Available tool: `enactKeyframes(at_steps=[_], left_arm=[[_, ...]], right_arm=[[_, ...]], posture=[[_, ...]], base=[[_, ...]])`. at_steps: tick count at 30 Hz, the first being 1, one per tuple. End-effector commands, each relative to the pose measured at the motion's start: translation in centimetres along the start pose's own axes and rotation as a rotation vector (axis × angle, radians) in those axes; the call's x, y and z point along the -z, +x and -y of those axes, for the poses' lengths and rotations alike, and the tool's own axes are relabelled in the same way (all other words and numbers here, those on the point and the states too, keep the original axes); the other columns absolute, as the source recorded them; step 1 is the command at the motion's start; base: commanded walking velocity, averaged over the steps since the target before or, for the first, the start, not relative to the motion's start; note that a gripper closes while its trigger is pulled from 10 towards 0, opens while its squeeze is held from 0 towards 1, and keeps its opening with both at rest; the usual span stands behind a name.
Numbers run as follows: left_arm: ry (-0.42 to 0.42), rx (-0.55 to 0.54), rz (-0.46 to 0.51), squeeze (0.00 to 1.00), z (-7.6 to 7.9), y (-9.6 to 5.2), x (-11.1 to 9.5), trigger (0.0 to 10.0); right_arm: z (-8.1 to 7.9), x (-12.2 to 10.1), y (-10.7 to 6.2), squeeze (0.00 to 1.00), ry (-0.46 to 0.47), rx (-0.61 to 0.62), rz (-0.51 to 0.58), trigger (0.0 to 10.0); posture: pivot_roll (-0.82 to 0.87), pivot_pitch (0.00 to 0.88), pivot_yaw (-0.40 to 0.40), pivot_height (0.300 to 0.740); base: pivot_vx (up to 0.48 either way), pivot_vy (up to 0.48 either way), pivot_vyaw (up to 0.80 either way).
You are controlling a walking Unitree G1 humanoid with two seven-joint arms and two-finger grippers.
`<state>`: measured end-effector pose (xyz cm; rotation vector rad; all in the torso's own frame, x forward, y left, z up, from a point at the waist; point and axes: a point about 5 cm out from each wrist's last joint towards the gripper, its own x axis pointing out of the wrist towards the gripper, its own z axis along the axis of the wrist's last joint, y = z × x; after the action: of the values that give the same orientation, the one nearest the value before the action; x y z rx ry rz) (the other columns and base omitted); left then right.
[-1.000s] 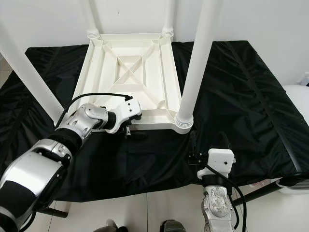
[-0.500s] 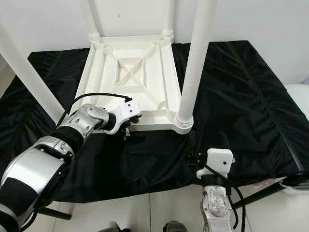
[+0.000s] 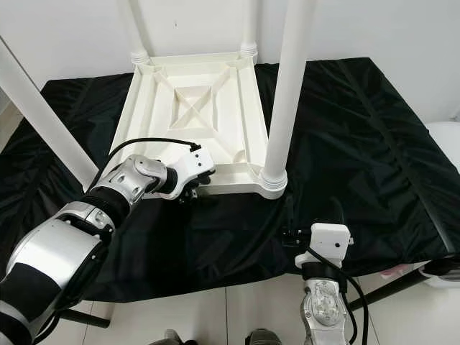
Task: Building children table
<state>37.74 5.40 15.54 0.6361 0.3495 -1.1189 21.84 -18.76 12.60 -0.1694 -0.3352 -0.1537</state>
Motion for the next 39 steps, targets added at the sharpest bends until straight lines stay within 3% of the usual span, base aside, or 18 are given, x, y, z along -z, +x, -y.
enactKeyframes(at_steps=[1,21,25,29,31,33,36,37,39], left_arm=[[-0.013,0.000,-0.021,0.00,-0.1,0.0,0.3,0.0],[-0.006,0.036,-0.010,0.00,0.0,-0.5,0.7,0.0],[0.007,0.034,0.141,0.00,-1.1,-1.8,-1.4,0.0],[0.020,0.026,0.203,0.00,-1.5,-2.3,-2.6,0.0],[0.038,0.024,0.321,0.00,-1.9,-3.6,-4.9,0.0],[0.038,0.024,0.321,0.00,-1.9,-3.6,-4.9,0.0],[0.063,0.007,0.472,0.00,-1.9,-5.7,-7.8,0.0],[0.063,0.007,0.472,0.00,-1.9,-5.7,-7.8,0.0],[0.074,-0.035,0.563,0.00,-2.0,-7.5,-9.5,0.0]], right_arm=[[-0.1,0.0,-0.3,0.00,0.003,0.006,-0.004,10.0],[0.2,0.2,-0.1,0.00,0.007,0.022,-0.011,10.0],[1.2,0.3,2.8,0.00,0.015,0.022,0.014,10.0],[1.6,0.1,4.3,0.00,0.026,0.027,0.031,10.0],[1.8,-0.3,7.1,0.00,0.037,0.011,0.066,10.0],[1.8,-0.3,7.1,0.00,0.037,0.011,0.066,10.0],[1.9,-1.4,11.2,0.00,0.044,-0.014,0.116,10.0],[1.9,-1.4,11.2,0.00,0.044,-0.014,0.116,10.0],[1.9,-2.5,14.0,0.00,0.061,-0.019,0.141,10.0]], posture=[[-0.17,0.067,0.133,0.740],[-0.16,0.089,0.137,0.740],[-0.15,0.098,0.121,0.740],[-0.13,0.099,0.108,0.740],[-0.12,0.098,0.094,0.740],[-0.12,0.098,0.094,0.740],[-0.10,0.092,0.060,0.740],[-0.10,0.092,0.060,0.740],[-0.08,0.089,0.032,0.740]], base=[[0.000,0.000,0.00],[0.000,0.000,0.00],[0.000,0.000,0.00],[0.000,0.000,0.00],[0.000,0.000,0.00],[0.000,0.000,0.00],[0.000,0.000,0.00],[0.000,0.000,0.00],[0.000,0.000,0.00]])
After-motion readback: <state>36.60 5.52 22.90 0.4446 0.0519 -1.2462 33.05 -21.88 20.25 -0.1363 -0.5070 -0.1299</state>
